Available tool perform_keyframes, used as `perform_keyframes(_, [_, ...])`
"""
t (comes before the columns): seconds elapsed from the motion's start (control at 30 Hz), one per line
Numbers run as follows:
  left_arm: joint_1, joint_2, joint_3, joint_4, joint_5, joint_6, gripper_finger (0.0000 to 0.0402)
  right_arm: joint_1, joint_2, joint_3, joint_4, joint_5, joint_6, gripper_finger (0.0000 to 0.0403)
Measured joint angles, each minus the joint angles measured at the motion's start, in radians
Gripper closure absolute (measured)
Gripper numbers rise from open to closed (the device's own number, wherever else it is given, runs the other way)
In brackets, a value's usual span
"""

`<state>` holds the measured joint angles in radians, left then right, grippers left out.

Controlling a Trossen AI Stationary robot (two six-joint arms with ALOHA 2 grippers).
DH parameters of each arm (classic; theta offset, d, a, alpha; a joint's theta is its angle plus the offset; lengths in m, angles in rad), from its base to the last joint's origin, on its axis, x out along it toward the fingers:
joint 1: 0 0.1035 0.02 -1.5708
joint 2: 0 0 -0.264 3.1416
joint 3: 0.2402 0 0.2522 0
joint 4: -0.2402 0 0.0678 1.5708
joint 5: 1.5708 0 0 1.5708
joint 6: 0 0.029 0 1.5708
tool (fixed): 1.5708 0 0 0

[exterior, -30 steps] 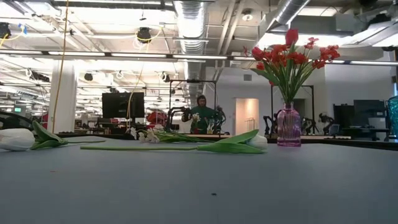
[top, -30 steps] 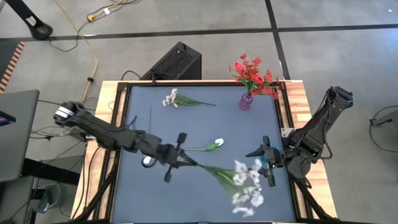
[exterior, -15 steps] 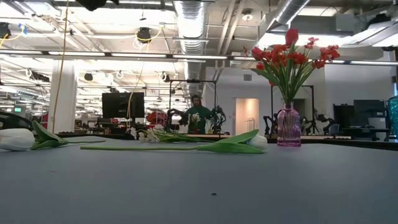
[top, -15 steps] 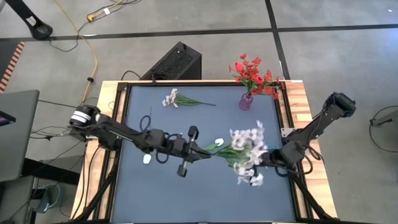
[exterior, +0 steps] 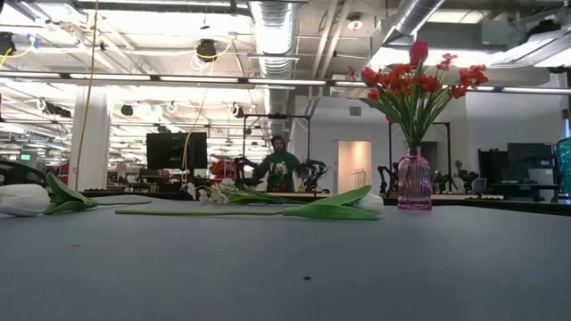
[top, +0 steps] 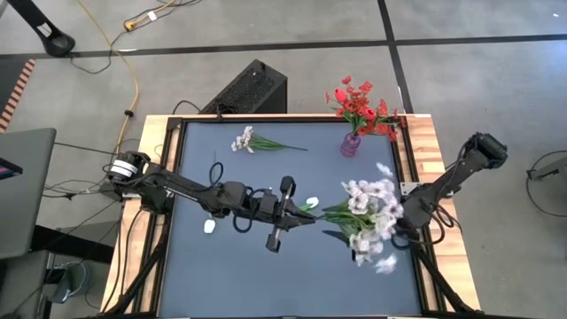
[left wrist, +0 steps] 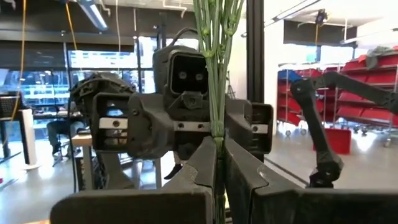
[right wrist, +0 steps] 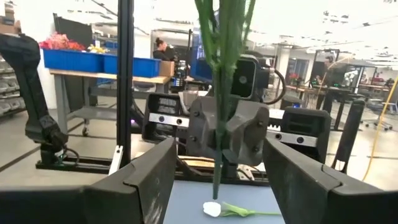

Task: Sort flowers into vase by color
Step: Put the bottom white flowers into the blue vase

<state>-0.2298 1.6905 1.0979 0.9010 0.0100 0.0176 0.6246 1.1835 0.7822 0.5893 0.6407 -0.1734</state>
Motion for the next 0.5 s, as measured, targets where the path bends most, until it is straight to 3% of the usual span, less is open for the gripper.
perform_keyframes(0.5, [0.0, -0.001, 0.001, -0.052, -0.066, -0.006, 0.0401, -0.069, 0.0, 0.0, 0.04, -0.118, -0.02, 0.0139])
